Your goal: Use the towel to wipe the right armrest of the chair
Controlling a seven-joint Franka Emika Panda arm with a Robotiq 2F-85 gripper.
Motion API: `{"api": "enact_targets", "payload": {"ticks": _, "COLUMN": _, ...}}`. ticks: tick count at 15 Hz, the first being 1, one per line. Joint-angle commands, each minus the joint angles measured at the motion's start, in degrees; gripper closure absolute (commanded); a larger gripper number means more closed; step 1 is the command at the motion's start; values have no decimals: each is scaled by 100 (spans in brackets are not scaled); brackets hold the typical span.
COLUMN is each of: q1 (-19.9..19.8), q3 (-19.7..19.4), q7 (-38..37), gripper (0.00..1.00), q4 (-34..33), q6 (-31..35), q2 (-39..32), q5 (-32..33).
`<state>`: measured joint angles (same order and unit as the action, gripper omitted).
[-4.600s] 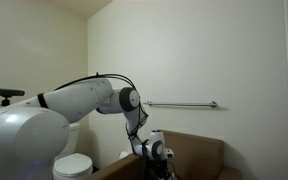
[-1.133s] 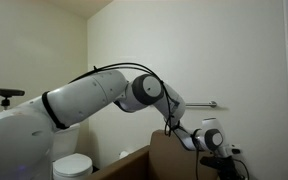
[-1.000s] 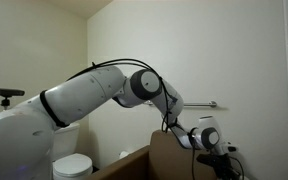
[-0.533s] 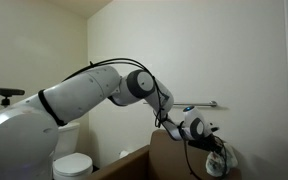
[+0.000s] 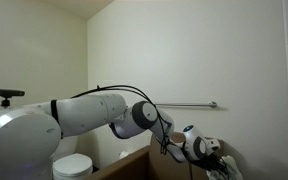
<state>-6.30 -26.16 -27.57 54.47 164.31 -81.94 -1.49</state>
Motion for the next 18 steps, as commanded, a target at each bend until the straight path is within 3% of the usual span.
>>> {"api": "enact_targets", "payload": {"ticks": 1, "q1": -138, "q3": -70, "q7": -13, "gripper": 92, "q4": -256, "q6": -552, "q2": -202, "q5": 135}}
{"api": "enact_targets", "payload": {"ticks": 2, "q1": -266, "q3": 95, "q7": 240, "gripper": 92, "q4": -547, "q6": -889, "q2": -259, "q5": 148}}
{"api": "enact_targets", "payload": {"ticks": 5, "q1": -351, "q3": 461, "q7": 1108, "gripper": 92, "q4": 206, "q6": -1294, "q2": 615, "q5": 4}}
{"api": "enact_targets", "payload": {"ticks": 9, "q1": -362, "q3": 328, "q7": 1617, "gripper": 92, "q4": 1209, "q6": -1871, "q2": 1520, "q5": 90}}
{"api": "enact_targets", "payload": {"ticks": 15, "q1": -507, "q3": 497, "q7": 2348, "gripper": 92, "q4": 2701, "q6": -2938, "q2": 2609, "q5": -52}}
{"api": "enact_targets", "payload": {"ticks": 18, "q1": -406, "q3": 600, "q7": 2686, "gripper": 92, "q4": 3399, "q6": -2691, "q2": 3147, "q5": -21}}
